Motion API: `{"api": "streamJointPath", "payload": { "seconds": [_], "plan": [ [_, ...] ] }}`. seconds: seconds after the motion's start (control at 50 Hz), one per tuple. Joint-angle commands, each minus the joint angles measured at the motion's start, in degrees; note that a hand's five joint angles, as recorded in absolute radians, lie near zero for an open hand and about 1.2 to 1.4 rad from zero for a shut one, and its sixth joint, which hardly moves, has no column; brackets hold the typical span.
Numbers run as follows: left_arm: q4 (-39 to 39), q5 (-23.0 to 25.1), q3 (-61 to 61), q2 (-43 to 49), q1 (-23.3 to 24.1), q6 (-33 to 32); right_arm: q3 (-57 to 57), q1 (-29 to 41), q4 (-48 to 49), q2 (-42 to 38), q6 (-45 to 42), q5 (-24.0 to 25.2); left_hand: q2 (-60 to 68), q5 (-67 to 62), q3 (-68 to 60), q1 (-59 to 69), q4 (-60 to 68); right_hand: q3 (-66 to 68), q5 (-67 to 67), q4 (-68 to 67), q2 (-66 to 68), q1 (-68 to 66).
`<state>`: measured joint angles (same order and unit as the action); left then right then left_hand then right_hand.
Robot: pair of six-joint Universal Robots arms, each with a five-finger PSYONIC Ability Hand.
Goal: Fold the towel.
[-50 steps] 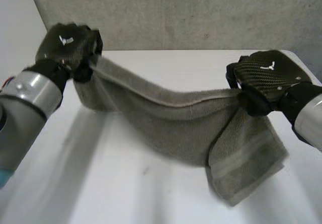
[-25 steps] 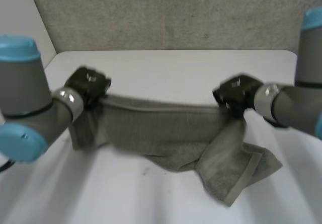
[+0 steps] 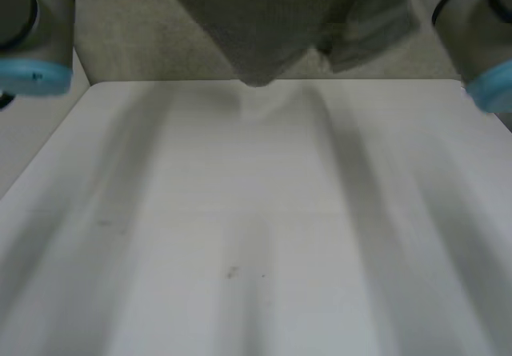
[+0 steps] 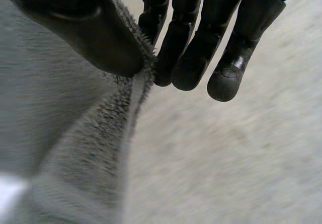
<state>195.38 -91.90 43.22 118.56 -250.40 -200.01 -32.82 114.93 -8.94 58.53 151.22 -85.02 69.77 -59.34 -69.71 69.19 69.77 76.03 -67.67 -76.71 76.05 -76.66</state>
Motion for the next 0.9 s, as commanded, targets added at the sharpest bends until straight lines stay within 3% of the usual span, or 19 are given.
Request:
{"api": "streamJointPath", "payload": {
  "seconds": [0.02, 0.08, 0.18, 0.32, 0.36, 0.4, 0.42, 0.44, 0.6, 0.9],
  "plan": [
    [-0.19, 3.57, 24.77, -0.79, -0.09, -1.52, -21.47, 0.74, -2.4, 0.72, -0.84, 5.83, 10.23, -10.66, -10.29, 10.81, 10.23, 3.97, -2.33, -3.29, 3.95, -3.34],
    [1.5, 3.66, 28.33, -0.26, -0.09, -2.93, -23.78, 0.91, -2.05, -0.61, -1.46, 6.62, 10.23, -10.66, -10.29, 10.81, 10.23, 3.97, -2.33, -3.29, 3.95, -3.34],
    [6.41, 3.75, 39.03, 2.63, -0.18, -11.78, -29.13, 1.7, -1.87, -8.5, -5.32, 7.33, 10.23, -10.66, -10.29, 10.81, 10.23, 3.97, -2.33, -3.29, 3.95, -3.34],
    [6.6, 3.75, 44.05, 1.77, 0.0, -18.13, -31.06, 1.53, -1.87, -12.21, -5.25, 6.71, 10.23, -10.66, -10.29, 10.81, 10.23, 3.97, -2.33, -3.29, 3.95, -3.34],
    [6.6, 3.48, 44.67, 0.62, 0.0, -18.14, -32.04, 1.18, -1.52, -11.95, -4.45, 6.8, 10.23, -10.66, -10.29, 10.81, 10.23, 3.97, -2.33, -3.29, 3.95, -3.34],
    [6.16, 3.4, 45.55, -2.27, 0.09, -18.14, -34.22, 0.74, 0.4, -10.11, -0.34, 6.71, 10.23, -10.66, -10.29, 10.81, 10.23, -27.89, 29.54, 28.58, -27.91, 28.53],
    [6.16, 3.4, 45.55, -2.28, 0.09, -18.14, -34.24, 0.74, 0.41, -10.1, -0.32, 6.71, 10.23, -10.66, -10.29, 10.81, 10.23, -28.09, 29.74, 28.78, -28.11, 28.73],
    [5.98, 3.4, 46.07, -3.59, 0.26, -18.14, -35.54, 0.48, 1.98, -8.71, 2.82, 6.63, 10.23, -10.66, -10.29, 10.81, 10.23, -43.08, 44.72, 43.77, -43.1, 43.72],
    [4.84, 3.48, 46.43, -10.09, 1.49, -18.14, -43.01, -2.95, 8.66, -2.55, 15.93, 6.71, 10.23, -10.66, -10.29, 10.81, 10.23, -53.83, 55.47, 54.52, -53.85, 54.46],
    [-5.8, 3.48, 40.28, -13.71, 3.52, -12.86, -49.44, -2.51, 10.17, -2.45, 20.78, 8.12, 10.23, -10.66, -10.29, 10.81, 10.23, -55.85, 57.49, 56.54, -55.87, 56.48]
  ]
}}
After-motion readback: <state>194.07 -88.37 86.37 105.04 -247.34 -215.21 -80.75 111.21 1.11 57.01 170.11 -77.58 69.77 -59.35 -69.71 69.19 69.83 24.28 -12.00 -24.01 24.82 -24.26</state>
